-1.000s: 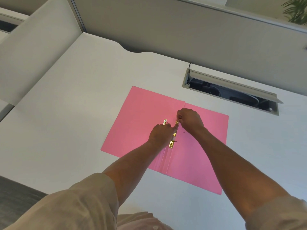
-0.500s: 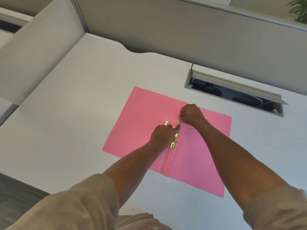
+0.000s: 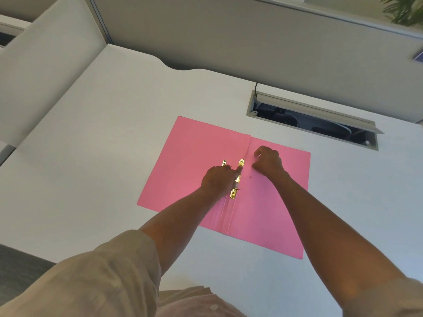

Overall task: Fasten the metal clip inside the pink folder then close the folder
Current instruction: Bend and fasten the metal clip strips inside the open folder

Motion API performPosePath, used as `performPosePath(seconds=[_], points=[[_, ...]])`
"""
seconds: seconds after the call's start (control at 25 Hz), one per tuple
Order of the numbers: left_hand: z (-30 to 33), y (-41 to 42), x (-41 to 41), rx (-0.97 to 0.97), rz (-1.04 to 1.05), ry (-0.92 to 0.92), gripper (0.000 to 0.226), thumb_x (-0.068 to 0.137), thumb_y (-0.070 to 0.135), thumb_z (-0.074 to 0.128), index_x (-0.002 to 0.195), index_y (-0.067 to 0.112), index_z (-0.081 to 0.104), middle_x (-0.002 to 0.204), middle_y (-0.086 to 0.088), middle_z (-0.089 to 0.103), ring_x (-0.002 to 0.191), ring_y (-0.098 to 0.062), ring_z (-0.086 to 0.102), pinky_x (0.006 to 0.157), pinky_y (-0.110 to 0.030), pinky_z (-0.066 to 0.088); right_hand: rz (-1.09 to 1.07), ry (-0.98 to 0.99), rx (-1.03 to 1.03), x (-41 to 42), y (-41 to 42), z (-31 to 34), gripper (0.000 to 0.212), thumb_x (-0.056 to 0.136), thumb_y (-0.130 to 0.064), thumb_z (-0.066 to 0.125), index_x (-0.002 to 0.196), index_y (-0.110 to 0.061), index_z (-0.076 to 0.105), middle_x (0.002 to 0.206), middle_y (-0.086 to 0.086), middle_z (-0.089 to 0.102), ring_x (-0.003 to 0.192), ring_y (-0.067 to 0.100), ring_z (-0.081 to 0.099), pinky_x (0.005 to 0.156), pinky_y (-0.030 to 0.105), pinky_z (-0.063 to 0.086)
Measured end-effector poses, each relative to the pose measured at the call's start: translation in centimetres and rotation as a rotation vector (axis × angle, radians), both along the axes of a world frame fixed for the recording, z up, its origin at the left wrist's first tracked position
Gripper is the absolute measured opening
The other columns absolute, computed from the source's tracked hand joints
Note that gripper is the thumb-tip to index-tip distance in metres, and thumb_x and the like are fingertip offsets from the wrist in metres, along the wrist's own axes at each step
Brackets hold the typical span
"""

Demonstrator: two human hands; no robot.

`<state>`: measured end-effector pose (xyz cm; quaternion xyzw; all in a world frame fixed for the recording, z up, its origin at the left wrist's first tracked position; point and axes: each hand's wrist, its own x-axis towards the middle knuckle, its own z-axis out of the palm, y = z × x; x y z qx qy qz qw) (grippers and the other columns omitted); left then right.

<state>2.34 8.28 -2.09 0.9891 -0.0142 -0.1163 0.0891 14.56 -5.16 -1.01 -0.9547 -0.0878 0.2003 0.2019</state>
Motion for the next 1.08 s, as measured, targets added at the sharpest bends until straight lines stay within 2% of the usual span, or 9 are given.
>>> performPosePath(seconds=[0.12,0.2,0.4,0.52,0.64,0.72,0.88,1.0,1.08], points=[[0.2,0.2,0.4,-0.014,-0.003,0.032,0.057,0.096,0.03,0.055,0.15,0.024,0.037,0.108,-0.013,0.065,0.097,-0.035,0.066,0.075,-0.038,0.055,-0.026,0.019,0.041,-2.0,-0.3,0.3,0.026,0.079,-0.008,0.072,0.104,-0.011,0.068,0.104,0.006,0.067,0.094,0.026,0.063,0.075,0.03,0.05],[0.6,0.3,0.7,-0.02,-0.017,0.076,0.058,0.096,0.033,0.056,0.15,0.025,0.037,0.11,-0.013,0.066,0.101,-0.036,0.064,0.077,-0.04,0.055,-0.037,0.068,0.093,-3.9,-0.7,0.5,0.018,0.08,-0.008,0.071,0.098,-0.01,0.072,0.103,0.008,0.071,0.088,0.027,0.065,0.079,0.036,0.056],[1.0,0.5,1.1,-0.077,0.015,0.162,0.059,0.091,0.035,0.057,0.148,0.033,0.04,0.112,-0.008,0.067,0.109,-0.034,0.062,0.082,-0.04,0.054,-0.107,0.21,0.282,-7.6,-0.9,0.8,0.006,0.083,-0.015,0.068,0.086,-0.012,0.072,0.083,0.01,0.074,0.075,0.034,0.072,0.072,0.044,0.062],[1.2,0.5,1.1,-0.093,0.024,0.173,0.056,0.094,0.036,0.054,0.148,0.036,0.039,0.116,-0.009,0.065,0.118,-0.034,0.058,0.086,-0.04,0.053,-0.127,0.226,0.271,-9.1,-0.6,0.8,0.012,0.083,-0.023,0.068,0.081,-0.012,0.071,0.074,0.013,0.075,0.07,0.031,0.073,0.072,0.043,0.062],[1.2,0.5,0.9,-0.09,0.025,0.159,0.057,0.094,0.035,0.055,0.149,0.036,0.039,0.116,-0.01,0.064,0.121,-0.034,0.057,0.086,-0.039,0.052,-0.141,0.229,0.263,-10.0,-0.6,0.7,0.007,0.079,-0.016,0.073,0.074,-0.012,0.07,0.069,0.012,0.074,0.064,0.029,0.074,0.073,0.041,0.062],[1.1,0.5,0.8,-0.09,0.014,0.144,0.058,0.093,0.033,0.056,0.149,0.034,0.04,0.114,-0.011,0.066,0.121,-0.034,0.057,0.086,-0.04,0.054,-0.16,0.189,0.258,-10.8,-0.6,0.6,0.006,0.079,-0.009,0.072,0.074,-0.012,0.071,0.07,0.01,0.074,0.063,0.028,0.073,0.071,0.039,0.062],[1.0,0.5,0.9,-0.108,0.019,0.146,0.058,0.09,0.029,0.061,0.146,0.033,0.044,0.11,-0.01,0.067,0.109,-0.034,0.062,0.084,-0.041,0.056,-0.2,-0.02,0.223,-13.3,-0.6,-0.3,0.022,0.077,-0.002,0.058,0.073,-0.018,0.073,0.071,-0.003,0.069,0.067,0.02,0.065,0.064,0.028,0.053],[0.6,0.6,1.0,-0.109,0.009,0.157,0.059,0.088,0.03,0.063,0.144,0.032,0.045,0.104,-0.008,0.068,0.104,-0.033,0.063,0.079,-0.04,0.056,-0.22,-0.06,0.266,-14.7,-0.6,-0.8,0.026,0.073,0.0,0.052,0.07,-0.017,0.071,0.065,-0.004,0.067,0.062,0.02,0.062,0.058,0.029,0.051],[0.2,0.6,1.1,-0.115,0.007,0.167,0.06,0.086,0.031,0.064,0.143,0.032,0.044,0.103,-0.008,0.068,0.107,-0.034,0.062,0.079,-0.041,0.056,-0.192,-0.078,0.252,-15.3,-0.3,-1.0,0.027,0.074,0.001,0.051,0.073,-0.015,0.073,0.069,0.0,0.069,0.065,0.021,0.062,0.057,0.027,0.048]])
